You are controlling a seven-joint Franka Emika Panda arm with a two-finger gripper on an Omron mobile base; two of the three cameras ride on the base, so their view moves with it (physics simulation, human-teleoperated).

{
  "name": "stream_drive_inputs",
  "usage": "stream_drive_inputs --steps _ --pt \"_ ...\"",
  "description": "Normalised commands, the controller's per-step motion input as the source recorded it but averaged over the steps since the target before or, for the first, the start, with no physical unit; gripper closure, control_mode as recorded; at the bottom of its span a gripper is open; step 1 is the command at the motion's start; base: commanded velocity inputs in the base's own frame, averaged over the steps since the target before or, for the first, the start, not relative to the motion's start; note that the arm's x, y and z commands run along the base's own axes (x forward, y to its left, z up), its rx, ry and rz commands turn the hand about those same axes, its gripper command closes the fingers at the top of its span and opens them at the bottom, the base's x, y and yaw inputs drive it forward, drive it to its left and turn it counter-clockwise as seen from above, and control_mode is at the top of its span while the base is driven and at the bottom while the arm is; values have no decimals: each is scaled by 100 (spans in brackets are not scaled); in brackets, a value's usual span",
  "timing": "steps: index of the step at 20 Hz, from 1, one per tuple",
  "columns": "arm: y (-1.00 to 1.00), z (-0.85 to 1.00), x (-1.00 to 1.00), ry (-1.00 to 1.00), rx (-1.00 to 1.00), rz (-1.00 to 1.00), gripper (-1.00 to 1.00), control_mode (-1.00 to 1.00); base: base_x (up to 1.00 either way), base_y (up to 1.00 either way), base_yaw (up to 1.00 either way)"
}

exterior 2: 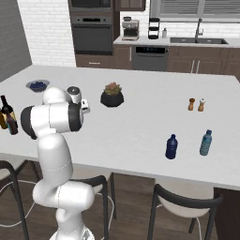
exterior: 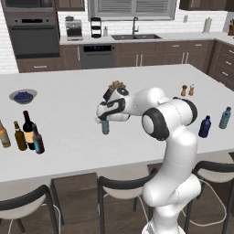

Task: Move the plastic bottles in the middle to the plastics group, and the glass bottles in the middle to the glass group.

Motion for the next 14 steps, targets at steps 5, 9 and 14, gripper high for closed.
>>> stream_drive_inputs --steps 5,9,14 --pt "0 -13 3 -1 0 5 -100 -100 0 0 0" --pt "0 -1 0 0 0 3 100 -100 0 0 0" --pt "-3 1 -4 0 0 0 100 -100 0 0 0"
